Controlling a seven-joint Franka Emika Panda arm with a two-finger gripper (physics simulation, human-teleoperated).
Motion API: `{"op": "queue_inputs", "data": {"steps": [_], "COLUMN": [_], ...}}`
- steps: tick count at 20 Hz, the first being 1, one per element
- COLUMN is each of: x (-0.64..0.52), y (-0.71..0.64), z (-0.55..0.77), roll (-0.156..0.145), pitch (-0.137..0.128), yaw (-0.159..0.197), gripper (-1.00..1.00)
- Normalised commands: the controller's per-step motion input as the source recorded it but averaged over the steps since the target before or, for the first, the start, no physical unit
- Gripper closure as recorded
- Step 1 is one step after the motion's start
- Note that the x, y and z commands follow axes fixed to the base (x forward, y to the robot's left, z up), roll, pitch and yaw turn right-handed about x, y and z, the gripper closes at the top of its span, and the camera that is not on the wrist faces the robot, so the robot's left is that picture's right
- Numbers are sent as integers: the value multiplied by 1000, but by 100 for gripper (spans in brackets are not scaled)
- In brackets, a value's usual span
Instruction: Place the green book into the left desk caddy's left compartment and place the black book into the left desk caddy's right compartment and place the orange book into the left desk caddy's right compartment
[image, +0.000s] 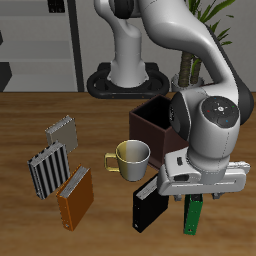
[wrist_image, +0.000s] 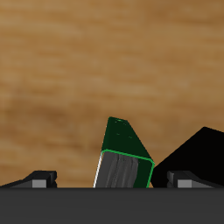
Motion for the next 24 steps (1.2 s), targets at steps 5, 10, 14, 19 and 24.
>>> {"op": "queue_inputs", "data": {"steps": [5, 10, 14, 19, 24], "x": [-4, -60, -123, -79, -225], "y": [-48, -53, 20, 18, 91], "z": [-411, -31, 301, 409, 690], "roll": [12, 6, 27, 2, -1], "pitch": [43, 11, -32, -44, -75], "yaw": [-16, -24, -23, -19, -11], "gripper": [100, 100, 100, 100, 100]}}
